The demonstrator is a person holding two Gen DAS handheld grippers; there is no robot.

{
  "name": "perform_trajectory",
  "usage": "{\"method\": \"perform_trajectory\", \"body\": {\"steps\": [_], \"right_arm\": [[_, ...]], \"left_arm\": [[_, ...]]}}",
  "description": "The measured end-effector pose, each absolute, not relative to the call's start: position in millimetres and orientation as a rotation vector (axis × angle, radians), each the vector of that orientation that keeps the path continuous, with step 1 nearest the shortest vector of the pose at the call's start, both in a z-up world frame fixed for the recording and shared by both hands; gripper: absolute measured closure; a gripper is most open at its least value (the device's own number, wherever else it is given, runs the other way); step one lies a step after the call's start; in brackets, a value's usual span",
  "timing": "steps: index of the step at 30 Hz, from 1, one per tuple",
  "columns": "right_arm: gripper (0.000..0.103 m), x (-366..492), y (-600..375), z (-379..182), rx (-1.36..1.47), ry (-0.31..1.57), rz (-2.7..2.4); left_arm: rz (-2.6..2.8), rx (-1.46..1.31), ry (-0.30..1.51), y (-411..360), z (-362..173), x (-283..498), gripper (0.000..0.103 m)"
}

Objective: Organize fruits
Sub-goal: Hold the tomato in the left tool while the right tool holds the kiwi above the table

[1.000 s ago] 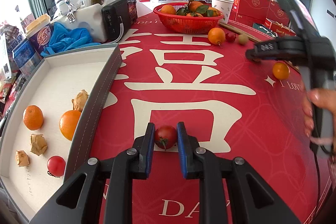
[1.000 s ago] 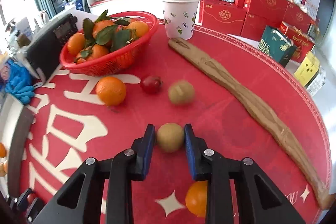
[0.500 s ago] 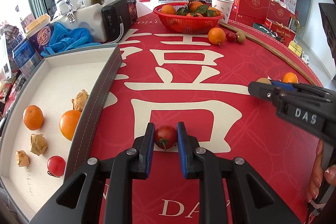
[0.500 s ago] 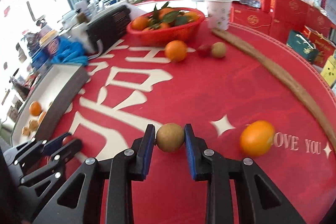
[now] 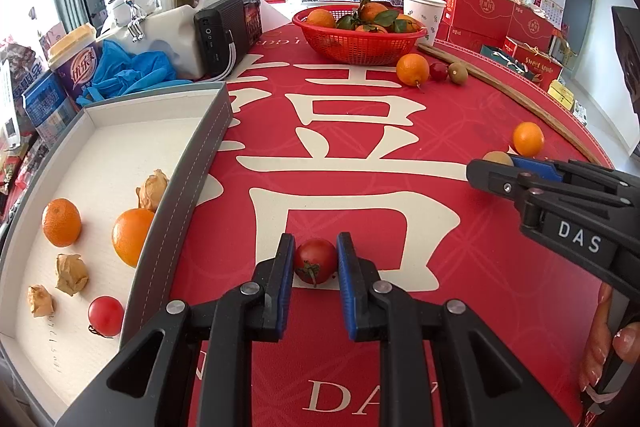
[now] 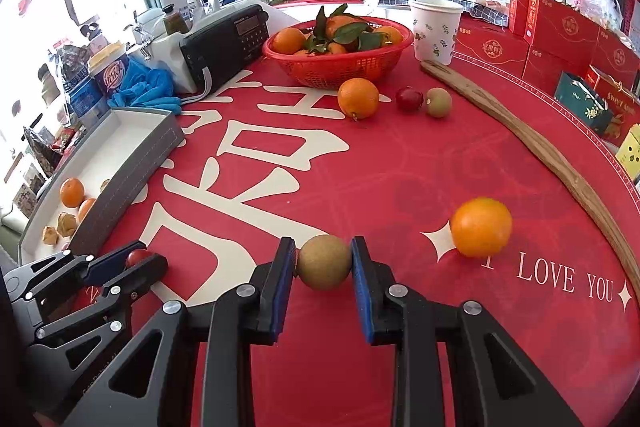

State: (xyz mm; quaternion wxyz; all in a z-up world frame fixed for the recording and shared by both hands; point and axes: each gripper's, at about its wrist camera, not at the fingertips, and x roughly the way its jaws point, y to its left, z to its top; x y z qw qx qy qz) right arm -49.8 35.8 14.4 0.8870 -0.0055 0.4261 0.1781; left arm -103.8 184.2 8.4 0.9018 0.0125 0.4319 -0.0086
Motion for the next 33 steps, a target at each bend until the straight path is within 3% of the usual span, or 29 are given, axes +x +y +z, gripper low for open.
{"method": "perform_trajectory", "body": {"steps": [33], "right_arm": [[0.073, -50.6, 37.7, 11.2, -0.015, 0.894, 0.376]], "left_arm": [[-0.022, 0.017, 0.893, 185.7, 8.2, -104.2, 0.080]]}}
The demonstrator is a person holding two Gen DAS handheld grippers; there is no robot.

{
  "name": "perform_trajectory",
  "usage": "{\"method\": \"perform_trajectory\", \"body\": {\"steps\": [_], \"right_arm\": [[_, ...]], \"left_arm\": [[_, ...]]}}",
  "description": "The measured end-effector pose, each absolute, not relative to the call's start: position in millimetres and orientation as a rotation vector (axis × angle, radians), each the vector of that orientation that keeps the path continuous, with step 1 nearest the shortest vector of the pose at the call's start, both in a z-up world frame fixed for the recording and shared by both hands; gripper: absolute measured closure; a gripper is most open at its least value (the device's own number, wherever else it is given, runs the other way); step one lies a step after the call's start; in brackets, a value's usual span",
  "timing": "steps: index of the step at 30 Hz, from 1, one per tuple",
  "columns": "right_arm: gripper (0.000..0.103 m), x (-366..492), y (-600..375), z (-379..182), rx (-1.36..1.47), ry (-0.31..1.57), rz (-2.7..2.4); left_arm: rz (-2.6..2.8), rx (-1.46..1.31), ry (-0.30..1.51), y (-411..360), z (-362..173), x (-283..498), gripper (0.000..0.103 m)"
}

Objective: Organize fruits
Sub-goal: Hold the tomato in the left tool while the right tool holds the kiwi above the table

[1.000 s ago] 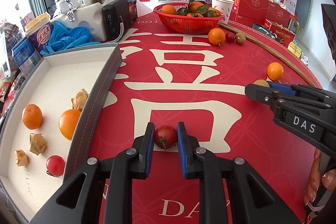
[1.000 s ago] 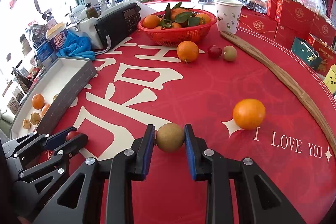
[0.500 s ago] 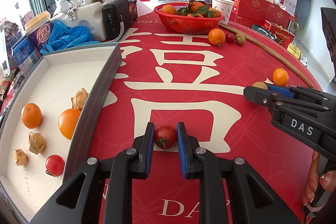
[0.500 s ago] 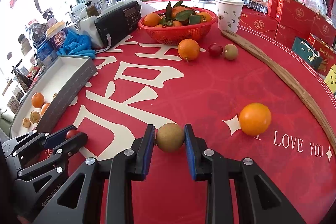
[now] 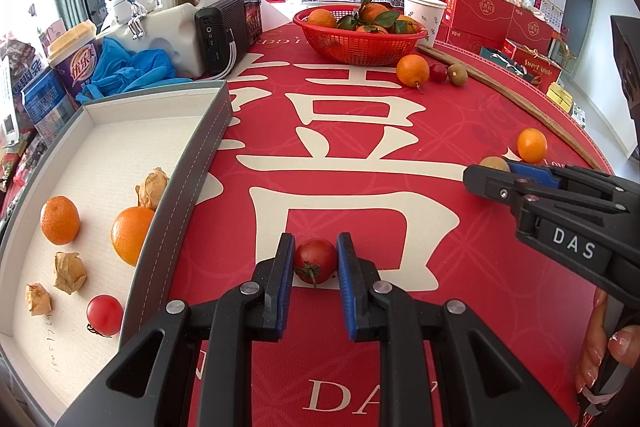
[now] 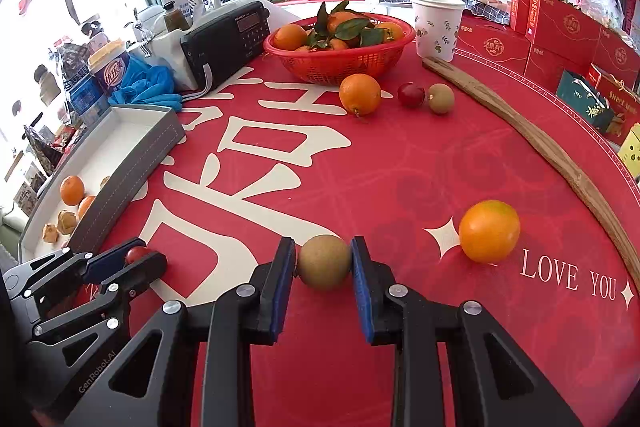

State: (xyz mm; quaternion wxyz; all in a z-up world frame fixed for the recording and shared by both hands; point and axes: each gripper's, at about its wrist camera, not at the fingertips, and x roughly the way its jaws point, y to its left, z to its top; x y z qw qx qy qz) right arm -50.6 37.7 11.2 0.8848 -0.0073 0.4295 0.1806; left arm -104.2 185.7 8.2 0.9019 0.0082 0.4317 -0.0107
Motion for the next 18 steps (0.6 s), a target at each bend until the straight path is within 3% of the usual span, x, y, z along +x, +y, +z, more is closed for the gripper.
{"method": "perform_trajectory", "body": {"steps": [18], "right_arm": [[0.073, -49.1, 33.9, 12.8, 0.022, 0.895, 0.392]], "left_arm": [[-0.056, -0.064, 0.888, 199.7, 9.1, -107.6, 0.080]]}}
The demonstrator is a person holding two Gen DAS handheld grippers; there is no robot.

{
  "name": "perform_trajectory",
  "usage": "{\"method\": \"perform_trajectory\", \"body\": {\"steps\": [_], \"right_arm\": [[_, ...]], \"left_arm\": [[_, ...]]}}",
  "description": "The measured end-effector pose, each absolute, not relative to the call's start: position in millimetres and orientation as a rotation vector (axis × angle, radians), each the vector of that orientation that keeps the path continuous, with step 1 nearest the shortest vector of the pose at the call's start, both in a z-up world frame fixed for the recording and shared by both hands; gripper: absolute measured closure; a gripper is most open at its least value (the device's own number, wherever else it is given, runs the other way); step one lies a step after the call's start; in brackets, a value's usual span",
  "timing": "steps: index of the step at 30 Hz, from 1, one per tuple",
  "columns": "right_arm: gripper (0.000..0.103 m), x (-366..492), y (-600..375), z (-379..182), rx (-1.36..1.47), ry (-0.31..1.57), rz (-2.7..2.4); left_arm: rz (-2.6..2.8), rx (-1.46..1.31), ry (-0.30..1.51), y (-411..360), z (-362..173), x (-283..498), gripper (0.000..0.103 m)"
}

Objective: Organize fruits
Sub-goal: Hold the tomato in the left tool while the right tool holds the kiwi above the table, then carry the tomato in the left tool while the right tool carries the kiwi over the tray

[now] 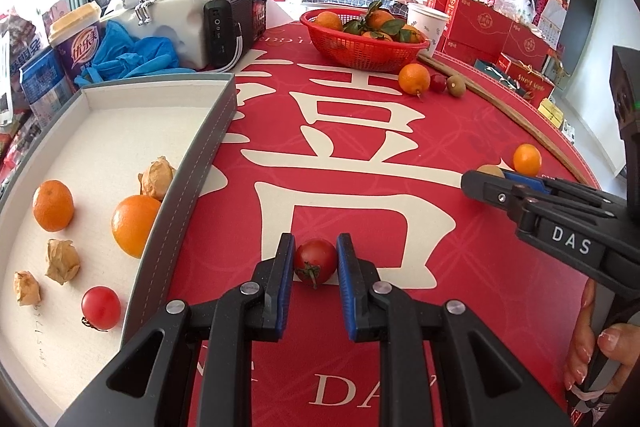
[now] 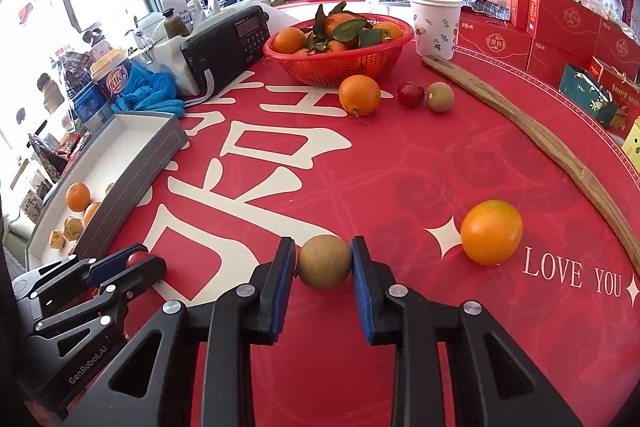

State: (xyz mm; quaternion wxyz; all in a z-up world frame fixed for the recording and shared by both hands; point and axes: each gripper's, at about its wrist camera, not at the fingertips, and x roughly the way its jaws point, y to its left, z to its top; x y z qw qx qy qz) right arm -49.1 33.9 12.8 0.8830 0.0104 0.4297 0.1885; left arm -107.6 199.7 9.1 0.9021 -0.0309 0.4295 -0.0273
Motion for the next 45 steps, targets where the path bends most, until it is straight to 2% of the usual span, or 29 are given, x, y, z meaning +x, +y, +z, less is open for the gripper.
{"method": "perform_trajectory", "body": {"steps": [17, 31, 45], "right_arm": [[0.073, -52.3, 32.5, 15.5, 0.045, 0.876, 0.411], [0.073, -50.7, 34.0, 13.4, 0.044, 0.887, 0.419], [0.073, -56.3, 101.8, 32.7, -0.041, 0.885, 0.512]], "left_arm": [[-0.063, -0.152, 0.880, 218.7, 11.2, -114.4, 0.080], [-0.010, -0.161, 0.789, 233.0, 40.4, -116.9, 0.080], [0.118, -0.234, 0.789, 286.1, 44.8, -118.3, 0.080]]}}
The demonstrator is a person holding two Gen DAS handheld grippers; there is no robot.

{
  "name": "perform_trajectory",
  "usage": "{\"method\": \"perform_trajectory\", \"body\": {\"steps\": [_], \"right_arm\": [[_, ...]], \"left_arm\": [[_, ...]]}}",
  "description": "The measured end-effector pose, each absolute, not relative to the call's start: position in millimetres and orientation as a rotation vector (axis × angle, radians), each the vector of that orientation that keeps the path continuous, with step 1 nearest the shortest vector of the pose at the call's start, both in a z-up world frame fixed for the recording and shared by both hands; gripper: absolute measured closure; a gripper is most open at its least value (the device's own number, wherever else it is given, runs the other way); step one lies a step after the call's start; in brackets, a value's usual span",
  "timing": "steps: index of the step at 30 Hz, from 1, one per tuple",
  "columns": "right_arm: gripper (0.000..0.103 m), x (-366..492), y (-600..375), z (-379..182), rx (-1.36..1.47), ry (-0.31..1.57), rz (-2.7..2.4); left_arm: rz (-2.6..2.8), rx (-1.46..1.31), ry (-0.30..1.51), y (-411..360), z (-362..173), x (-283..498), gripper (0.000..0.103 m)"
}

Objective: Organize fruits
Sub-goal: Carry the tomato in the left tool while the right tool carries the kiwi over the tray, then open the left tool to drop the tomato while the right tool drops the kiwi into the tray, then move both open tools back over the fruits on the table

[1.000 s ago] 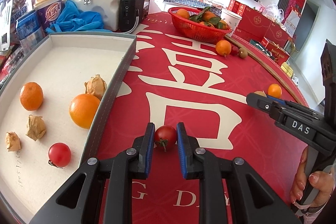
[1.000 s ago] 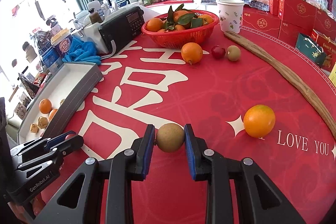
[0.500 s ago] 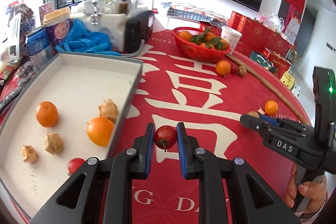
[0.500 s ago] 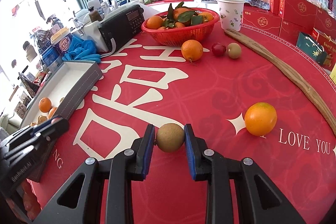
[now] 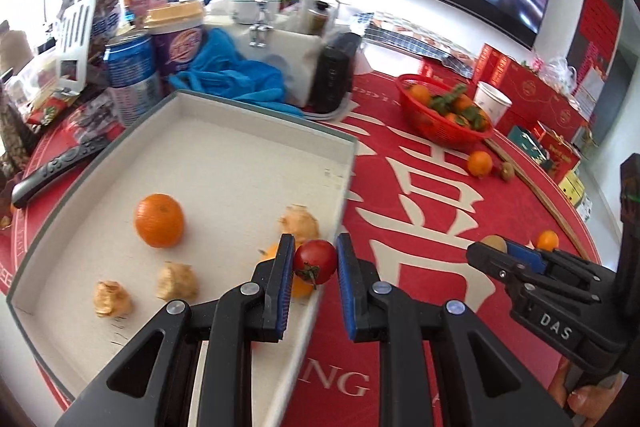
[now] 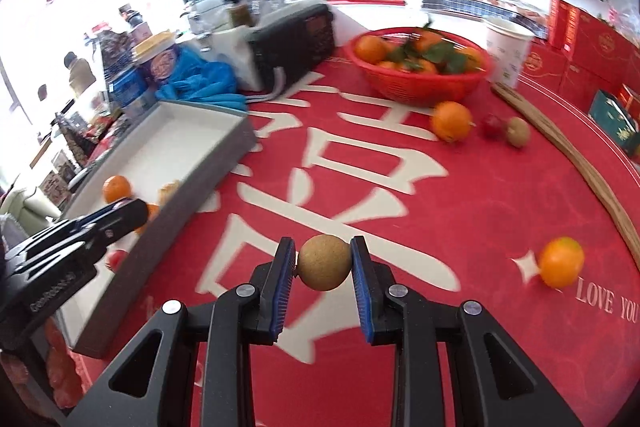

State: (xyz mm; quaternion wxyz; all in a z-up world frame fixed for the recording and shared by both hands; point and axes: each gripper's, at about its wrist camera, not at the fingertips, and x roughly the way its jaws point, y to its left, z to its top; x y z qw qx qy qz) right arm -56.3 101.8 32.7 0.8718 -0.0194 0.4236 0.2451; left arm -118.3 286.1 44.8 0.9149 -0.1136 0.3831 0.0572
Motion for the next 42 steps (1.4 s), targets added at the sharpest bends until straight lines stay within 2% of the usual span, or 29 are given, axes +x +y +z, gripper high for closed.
{"method": "perform_trajectory", "body": {"steps": [19, 30, 33, 35, 36, 37, 38, 40, 41, 42], "right_arm": [[0.073, -49.7, 207.3, 55.1, -0.072, 0.912, 0.678], [0.073, -41.4, 253.7, 41.0, -0.090, 0.960, 0.720], [0.073, -39.2, 260.0, 35.6, -0.097, 0.974, 0.732], [0.073, -36.0, 259.0, 34.1, -0.092, 0.984, 0.729], [0.073, -33.3, 257.1, 33.8, -0.083, 0.992, 0.725], [0.071, -31.1, 254.2, 34.0, -0.075, 0.996, 0.716], [0.060, -28.4, 249.9, 34.9, -0.068, 0.996, 0.696], [0.051, -26.1, 240.5, 39.3, -0.031, 0.979, 0.702], [0.039, -25.3, 234.9, 42.3, -0.008, 0.968, 0.711], [0.000, -24.9, 228.8, 46.4, 0.018, 0.954, 0.714]], "left_arm": [[0.328, -0.354, 0.787, 362.8, 40.0, -126.9, 0.080], [0.361, -0.346, 0.819, 367.5, 31.6, -126.8, 0.079], [0.401, -0.340, 0.829, 368.8, 30.1, -126.4, 0.068], [0.418, -0.356, 0.830, 372.5, 29.4, -127.8, 0.046], [0.424, -0.373, 0.826, 374.7, 29.4, -129.2, 0.042], [0.432, -0.386, 0.817, 376.4, 29.9, -131.2, 0.036], [0.434, -0.404, 0.804, 378.6, 31.1, -133.5, 0.028], [0.446, -0.437, 0.764, 382.8, 35.8, -139.2, 0.024], [0.446, -0.440, 0.753, 383.5, 37.4, -140.5, 0.021], [0.432, -0.436, 0.744, 381.9, 39.1, -140.7, 0.020]]}}
